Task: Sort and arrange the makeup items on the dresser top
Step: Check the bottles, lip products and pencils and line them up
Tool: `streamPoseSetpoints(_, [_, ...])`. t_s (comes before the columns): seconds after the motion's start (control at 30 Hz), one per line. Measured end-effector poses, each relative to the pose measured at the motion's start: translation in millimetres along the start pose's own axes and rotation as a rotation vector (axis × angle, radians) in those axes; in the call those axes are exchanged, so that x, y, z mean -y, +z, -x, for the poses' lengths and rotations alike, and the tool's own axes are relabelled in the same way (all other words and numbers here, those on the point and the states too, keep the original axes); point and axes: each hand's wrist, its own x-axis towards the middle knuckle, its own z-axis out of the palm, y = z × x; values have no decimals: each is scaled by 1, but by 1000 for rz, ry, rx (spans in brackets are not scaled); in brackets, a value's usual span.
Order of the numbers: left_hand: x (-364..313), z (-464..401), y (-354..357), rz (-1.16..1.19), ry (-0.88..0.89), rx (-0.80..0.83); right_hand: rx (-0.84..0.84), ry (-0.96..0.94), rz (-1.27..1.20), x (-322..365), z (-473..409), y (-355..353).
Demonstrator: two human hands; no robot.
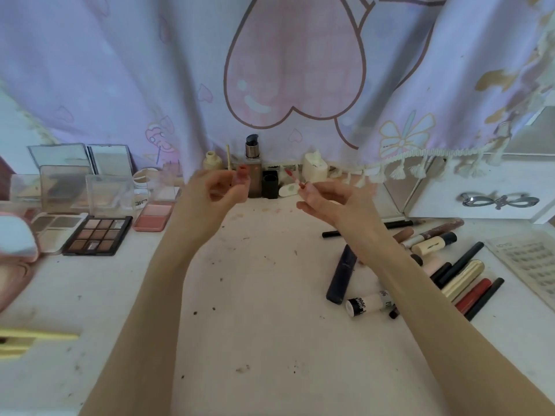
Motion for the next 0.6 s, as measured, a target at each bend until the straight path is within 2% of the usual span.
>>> streamPoseSetpoints(0.1, [21,-9,-20,-148,-23,5,135,-18,150,2,-11,24])
streamPoseSetpoints(0.2, [40,-7,-25,-222,-108,-24,126,-75,399,-3,-25,49])
streamPoseSetpoints(0.3, [52,-4,-21,-284,-154,-70,109,-47,471,-11,-39,72])
streamPoseSetpoints(0.6, [60,-11,-19,-283,-118,-122,110,-33,561,-28,-59,112])
